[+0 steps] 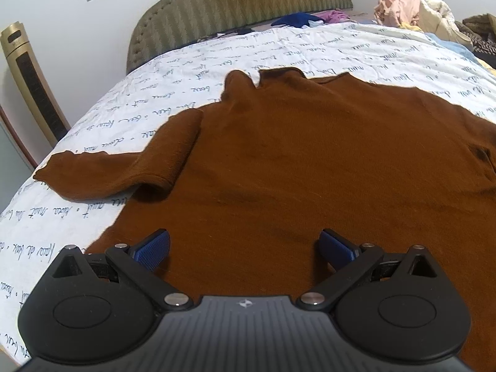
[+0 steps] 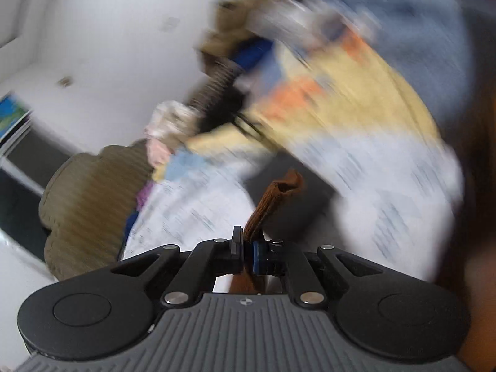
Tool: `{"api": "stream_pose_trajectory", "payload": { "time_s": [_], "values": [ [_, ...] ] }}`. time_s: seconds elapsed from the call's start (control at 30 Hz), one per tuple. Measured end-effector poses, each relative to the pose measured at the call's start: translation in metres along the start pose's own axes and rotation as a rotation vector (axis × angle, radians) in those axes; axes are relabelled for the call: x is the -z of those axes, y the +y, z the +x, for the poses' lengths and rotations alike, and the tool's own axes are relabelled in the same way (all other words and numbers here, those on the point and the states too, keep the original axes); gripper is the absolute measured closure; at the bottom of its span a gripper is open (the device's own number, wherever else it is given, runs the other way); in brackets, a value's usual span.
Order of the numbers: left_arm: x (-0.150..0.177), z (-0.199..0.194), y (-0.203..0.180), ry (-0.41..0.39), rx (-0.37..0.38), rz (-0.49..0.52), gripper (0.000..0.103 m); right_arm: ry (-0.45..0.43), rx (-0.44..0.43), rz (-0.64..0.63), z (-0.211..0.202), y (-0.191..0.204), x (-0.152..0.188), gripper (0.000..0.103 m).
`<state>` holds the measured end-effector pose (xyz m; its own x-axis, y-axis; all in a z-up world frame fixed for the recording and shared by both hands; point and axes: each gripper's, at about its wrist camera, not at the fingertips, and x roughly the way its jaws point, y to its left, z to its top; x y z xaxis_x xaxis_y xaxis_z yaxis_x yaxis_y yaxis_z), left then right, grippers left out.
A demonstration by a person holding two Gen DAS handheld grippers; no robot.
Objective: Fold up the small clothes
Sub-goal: 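Grasp the brown sweater's sleeve cuff with the right tool, then carry the held sleeve across the sweater body with the right tool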
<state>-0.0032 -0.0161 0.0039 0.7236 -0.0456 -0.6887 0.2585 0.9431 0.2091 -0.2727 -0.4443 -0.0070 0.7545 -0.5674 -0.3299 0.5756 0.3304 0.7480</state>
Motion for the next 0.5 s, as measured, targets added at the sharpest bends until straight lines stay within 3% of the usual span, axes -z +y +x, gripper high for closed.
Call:
{"api": "stream_pose_trajectory", "payload": {
  "time_s": [0.1, 0.17, 0.27, 0.4, 0.5],
  "values": [
    [-0.002, -0.002, 0.005, -0.012, -0.009, -0.014, 0.000, -0.194, -0.052, -0.209, -0.013, 0.053, -0.028, 0.092],
    [-0.003, -0.002, 0.008, -0.018, -0.009, -0.026, 0.000, -0.297, -0.086, -0.276, -0.025, 0.077, -0.040, 0.092],
    [-0.001, 0.001, 0.009, -0.008, -0.002, -0.029, 0.000, -0.368, -0.070, -0.318, -0.034, 0.085, -0.044, 0.092],
    [0.002, 0.005, 0.008, 0.002, -0.003, -0.016, 0.000, -0.234, 0.077, -0.321, 0.002, 0.072, -0.026, 0.092],
    [0.001, 0.004, 0.011, -0.010, -0.007, -0.019, 0.000, -0.125, 0.075, -0.342, 0.032, 0.079, -0.002, 0.092]
  ]
}}
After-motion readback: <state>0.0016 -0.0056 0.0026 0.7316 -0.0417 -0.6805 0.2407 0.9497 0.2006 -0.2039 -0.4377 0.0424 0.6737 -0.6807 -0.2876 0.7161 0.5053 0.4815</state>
